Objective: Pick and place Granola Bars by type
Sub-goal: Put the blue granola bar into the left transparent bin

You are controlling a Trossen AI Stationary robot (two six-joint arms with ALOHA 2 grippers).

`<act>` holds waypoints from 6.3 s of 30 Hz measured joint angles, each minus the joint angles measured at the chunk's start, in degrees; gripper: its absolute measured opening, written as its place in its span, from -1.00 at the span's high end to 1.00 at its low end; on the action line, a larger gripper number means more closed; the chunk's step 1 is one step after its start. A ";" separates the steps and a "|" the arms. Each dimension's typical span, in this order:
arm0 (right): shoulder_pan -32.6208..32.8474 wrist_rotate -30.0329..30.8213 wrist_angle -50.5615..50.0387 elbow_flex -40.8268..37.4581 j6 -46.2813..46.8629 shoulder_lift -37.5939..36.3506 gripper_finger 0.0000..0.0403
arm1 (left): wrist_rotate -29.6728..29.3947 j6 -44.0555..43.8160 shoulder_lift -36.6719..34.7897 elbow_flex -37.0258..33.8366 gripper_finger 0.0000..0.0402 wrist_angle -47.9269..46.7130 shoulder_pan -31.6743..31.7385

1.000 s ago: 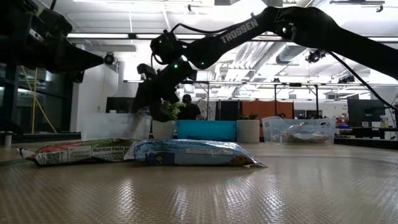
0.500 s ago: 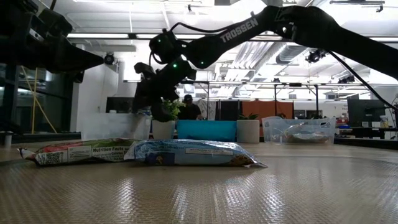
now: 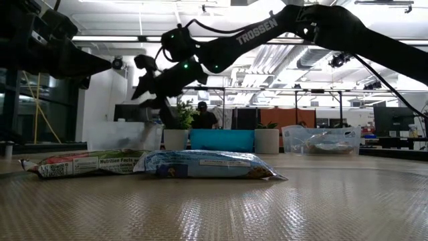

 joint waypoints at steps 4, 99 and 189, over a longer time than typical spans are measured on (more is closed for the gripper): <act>-0.08 -5.68 3.55 0.00 -10.53 0.00 0.46 | 0.00 0.01 0.00 -0.01 0.99 0.00 0.00; 36.17 -2.76 -64.85 -4.00 -63.46 -7.04 -0.12 | 0.01 0.01 0.00 -0.01 0.99 0.00 0.01; 24.66 -19.54 4.72 9.29 -56.21 -10.25 0.87 | 0.01 0.01 0.02 0.00 0.99 0.00 0.01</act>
